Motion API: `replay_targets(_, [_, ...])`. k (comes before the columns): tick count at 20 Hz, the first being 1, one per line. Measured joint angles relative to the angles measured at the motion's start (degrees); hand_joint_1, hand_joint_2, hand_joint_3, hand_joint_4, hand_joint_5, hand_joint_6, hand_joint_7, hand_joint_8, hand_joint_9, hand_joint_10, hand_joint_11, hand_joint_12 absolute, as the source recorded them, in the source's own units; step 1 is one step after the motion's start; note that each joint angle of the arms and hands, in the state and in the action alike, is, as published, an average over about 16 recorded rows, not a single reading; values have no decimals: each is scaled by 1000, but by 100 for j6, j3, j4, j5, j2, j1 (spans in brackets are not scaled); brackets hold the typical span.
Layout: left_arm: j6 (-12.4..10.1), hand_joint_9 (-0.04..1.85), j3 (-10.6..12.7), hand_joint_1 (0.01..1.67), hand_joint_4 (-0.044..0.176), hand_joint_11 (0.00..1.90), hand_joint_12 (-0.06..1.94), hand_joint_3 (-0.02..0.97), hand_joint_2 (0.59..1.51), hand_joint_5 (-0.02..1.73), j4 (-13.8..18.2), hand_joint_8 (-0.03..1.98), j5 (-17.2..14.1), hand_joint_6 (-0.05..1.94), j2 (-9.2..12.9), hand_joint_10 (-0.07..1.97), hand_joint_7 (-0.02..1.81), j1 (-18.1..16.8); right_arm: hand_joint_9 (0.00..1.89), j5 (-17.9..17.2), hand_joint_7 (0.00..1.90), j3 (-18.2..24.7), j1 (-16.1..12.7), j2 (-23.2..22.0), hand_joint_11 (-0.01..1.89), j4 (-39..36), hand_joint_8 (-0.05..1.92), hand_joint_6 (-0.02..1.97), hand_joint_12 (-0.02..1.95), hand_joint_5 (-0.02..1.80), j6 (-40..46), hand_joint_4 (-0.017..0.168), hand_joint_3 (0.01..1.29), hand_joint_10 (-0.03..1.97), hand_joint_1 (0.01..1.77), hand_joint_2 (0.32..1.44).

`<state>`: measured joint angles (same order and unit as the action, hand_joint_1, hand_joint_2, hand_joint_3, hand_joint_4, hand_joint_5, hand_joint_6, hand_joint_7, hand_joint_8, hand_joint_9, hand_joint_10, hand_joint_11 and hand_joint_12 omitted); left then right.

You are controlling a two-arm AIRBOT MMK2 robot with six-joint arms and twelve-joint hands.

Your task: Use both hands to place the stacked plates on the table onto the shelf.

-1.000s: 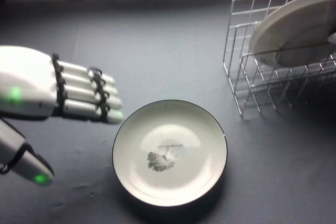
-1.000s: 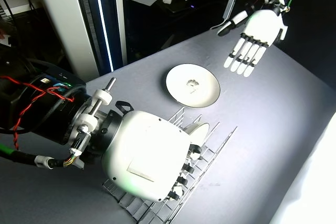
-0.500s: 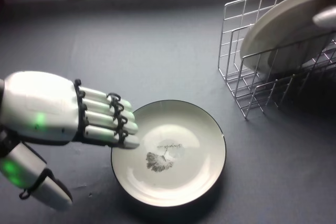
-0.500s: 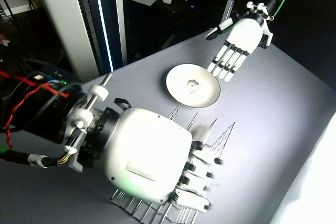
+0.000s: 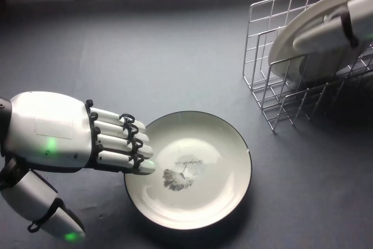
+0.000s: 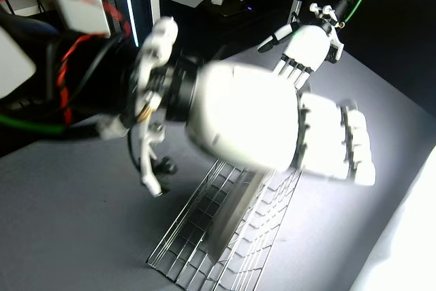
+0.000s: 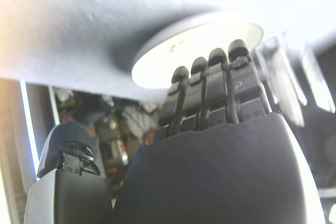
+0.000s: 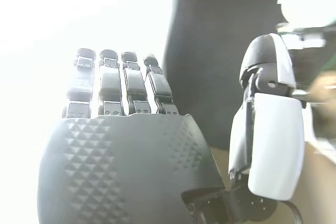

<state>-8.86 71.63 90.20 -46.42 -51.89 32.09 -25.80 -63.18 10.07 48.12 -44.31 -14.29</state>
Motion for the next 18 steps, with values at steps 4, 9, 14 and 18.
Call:
replay_targets(4, [5, 11, -69, 14, 1, 14, -6, 16, 1099, 17, -11, 1, 187, 13, 14, 5, 17, 137, 16, -671, 18, 244, 99, -26, 12, -950, -4, 6, 20, 20, 5, 2, 14, -7, 554, 895])
replay_targets(9, [13, 7, -116, 15, -1, 13, -20, 15, 1102, 11, -38, -1, 386, 2, 11, 0, 12, 388, 14, -1302, 21, 499, 404, -63, 12, -1868, -4, 6, 24, 19, 12, 4, 14, -6, 644, 829])
replay_targets(14, [24, 1, -132, 15, -3, 11, -34, 15, 1099, 2, -66, -4, 520, -11, 3, -7, 6, 630, 14, -1517, 21, 722, 759, -64, 13, -2337, -5, 6, 24, 16, 23, 5, 15, -6, 752, 808])
replay_targets(18, [29, -5, -140, 15, -4, 11, -36, 15, 1095, -5, -98, -6, 590, -22, -5, -9, 2, 767, 16, -1419, 22, 809, 1008, 40, 13, -2459, -5, 6, 24, 14, 28, 4, 15, -6, 877, 816])
